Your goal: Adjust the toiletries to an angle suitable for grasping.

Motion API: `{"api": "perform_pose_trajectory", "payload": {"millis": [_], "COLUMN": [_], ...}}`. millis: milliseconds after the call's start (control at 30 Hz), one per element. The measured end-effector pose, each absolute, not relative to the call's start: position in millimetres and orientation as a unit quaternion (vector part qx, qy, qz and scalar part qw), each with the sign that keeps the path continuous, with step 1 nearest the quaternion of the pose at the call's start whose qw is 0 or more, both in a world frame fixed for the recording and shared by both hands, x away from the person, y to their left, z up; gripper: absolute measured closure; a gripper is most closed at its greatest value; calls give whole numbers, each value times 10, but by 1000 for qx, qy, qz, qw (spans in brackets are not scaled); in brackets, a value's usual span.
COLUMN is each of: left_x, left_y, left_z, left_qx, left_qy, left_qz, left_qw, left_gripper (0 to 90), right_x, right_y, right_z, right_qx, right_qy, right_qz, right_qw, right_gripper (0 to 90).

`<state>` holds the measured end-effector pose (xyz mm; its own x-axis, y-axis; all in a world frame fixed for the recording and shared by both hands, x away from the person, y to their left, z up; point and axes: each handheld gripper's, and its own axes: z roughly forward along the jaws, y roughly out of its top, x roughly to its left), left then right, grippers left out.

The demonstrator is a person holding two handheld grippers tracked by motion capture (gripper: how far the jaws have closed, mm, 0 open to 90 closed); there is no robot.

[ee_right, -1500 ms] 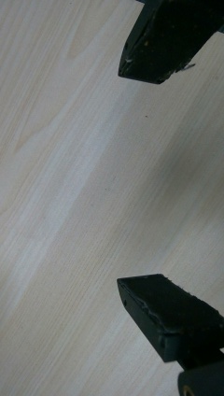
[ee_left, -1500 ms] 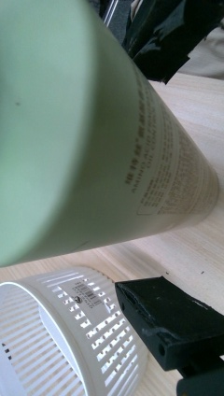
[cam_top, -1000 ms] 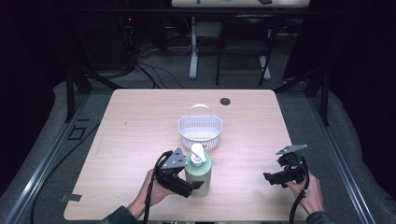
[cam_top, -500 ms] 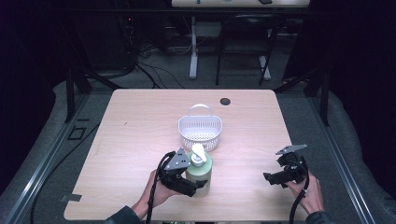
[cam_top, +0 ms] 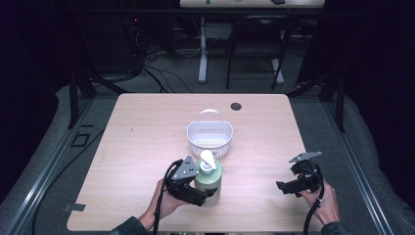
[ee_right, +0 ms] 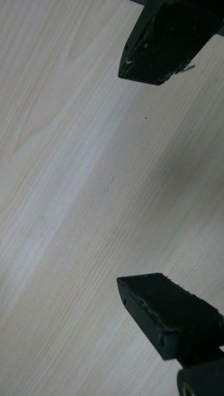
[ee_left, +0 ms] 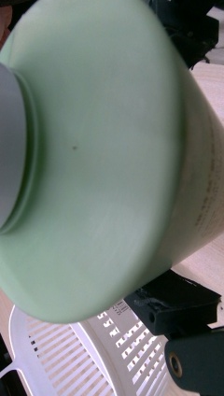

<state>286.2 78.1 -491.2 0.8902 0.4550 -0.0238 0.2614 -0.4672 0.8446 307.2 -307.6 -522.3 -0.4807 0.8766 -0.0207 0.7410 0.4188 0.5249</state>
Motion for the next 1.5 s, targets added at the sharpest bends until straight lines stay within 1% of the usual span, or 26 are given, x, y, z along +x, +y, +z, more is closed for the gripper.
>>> {"api": "perform_pose_trajectory", "payload": {"millis": [700, 1500], "left_x": [2881, 2965], "left_y": [874, 1132], "left_z": [-4920, -4911], "left_qx": [844, 831], "left_qy": [229, 279], "left_qz": [115, 143], "left_qw": [472, 459], "left_gripper": [119, 119], "right_x": [3075, 3076], "right_y": [-3076, -3078], "right_z": [-5241, -5263], "right_qx": [487, 487], "right_qy": [830, 833], "right_qz": [225, 215], "right_qw": [148, 151], "right_gripper": [19, 14]}}
